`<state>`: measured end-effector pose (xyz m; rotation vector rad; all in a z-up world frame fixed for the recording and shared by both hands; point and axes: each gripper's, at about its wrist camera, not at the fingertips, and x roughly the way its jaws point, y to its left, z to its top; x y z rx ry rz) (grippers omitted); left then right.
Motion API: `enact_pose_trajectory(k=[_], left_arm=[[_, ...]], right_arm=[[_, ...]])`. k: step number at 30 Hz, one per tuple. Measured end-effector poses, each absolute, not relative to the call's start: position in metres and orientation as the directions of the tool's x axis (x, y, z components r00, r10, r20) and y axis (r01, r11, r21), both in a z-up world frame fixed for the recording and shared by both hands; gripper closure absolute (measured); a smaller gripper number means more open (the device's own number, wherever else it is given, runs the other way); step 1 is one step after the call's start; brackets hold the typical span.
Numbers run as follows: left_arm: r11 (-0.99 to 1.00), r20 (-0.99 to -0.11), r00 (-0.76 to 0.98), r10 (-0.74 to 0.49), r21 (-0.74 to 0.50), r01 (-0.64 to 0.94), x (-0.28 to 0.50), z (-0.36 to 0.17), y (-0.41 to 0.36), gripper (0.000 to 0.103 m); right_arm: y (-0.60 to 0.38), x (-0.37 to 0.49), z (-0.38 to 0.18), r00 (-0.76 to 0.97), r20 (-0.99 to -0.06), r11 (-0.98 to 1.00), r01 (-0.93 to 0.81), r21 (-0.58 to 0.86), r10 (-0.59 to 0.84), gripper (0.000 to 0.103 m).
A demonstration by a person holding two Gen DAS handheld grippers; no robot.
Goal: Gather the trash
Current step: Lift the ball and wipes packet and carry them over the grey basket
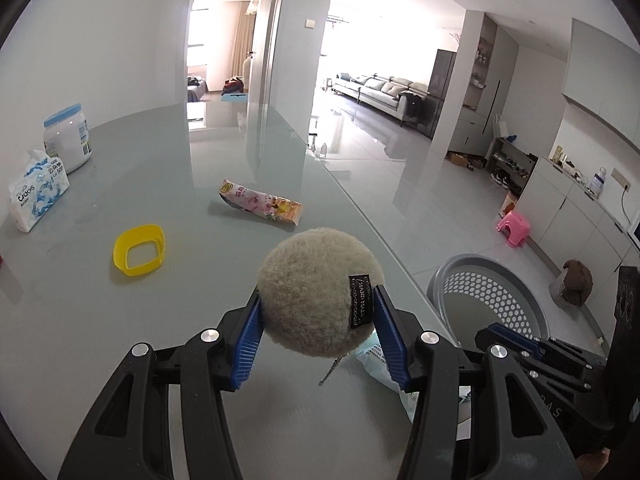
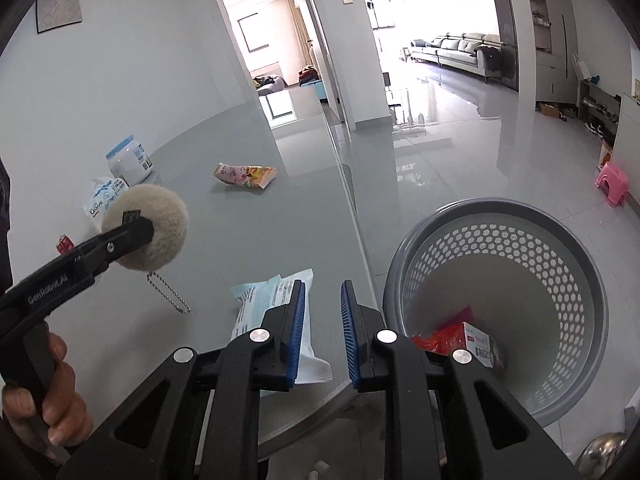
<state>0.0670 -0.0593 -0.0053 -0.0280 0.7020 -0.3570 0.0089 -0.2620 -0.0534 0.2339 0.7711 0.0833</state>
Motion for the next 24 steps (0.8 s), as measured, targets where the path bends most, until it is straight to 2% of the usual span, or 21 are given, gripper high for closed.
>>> enact_pose_trajectory(k=[3, 6, 8, 10, 11, 16, 24], left_arm=[[0.945, -0.624, 0.715, -0.315, -0.139, 0.295, 0.071, -0.004, -0.054, 0.052], [0.952, -0.621, 0.726, -0.297, -0.134, 0.275, 0.073, -0.003, -0.046, 0.052], [0.955, -0.617, 0.733, -0.288, -0.130, 0.267, 0.073, -0.001, -0.041, 0.052], [0.957, -0.614, 0.737, -0.284, -0.132, 0.259, 0.073, -0.001, -0.037, 0.052], [0.957, -0.614, 0.737, -0.284, -0.136, 0.256, 0.073, -0.001, -0.034, 0.052], [0.959, -0.615, 0.737, -0.280, -0.147, 0.242, 0.073, -0.004, -0.024, 0.052], [0.962, -0.624, 0.732, -0.273, -0.158, 0.224, 0.076, -0.007, -0.015, 0.052]], right_arm=[[-0.251, 0.008, -0.054, 0.709, -0.681, 0.969, -0.016, 0.248, 0.186, 0.078], [-0.237, 0.009, -0.054, 0.704, -0.684, 0.971, -0.036, 0.235, 0.192, 0.062], [-0.229, 0.011, -0.055, 0.701, -0.689, 0.975, -0.046, 0.216, 0.185, 0.047], [-0.224, 0.013, -0.055, 0.693, -0.699, 0.980, -0.053, 0.193, 0.176, 0.043], [-0.222, 0.016, -0.057, 0.683, -0.710, 0.982, -0.055, 0.182, 0.171, 0.038], [-0.210, 0.032, -0.064, 0.631, -0.765, 0.991, -0.060, 0.117, 0.129, 0.033], [-0.201, 0.050, -0.083, 0.554, -0.827, 0.996, -0.053, 0.074, 0.091, 0.033]])
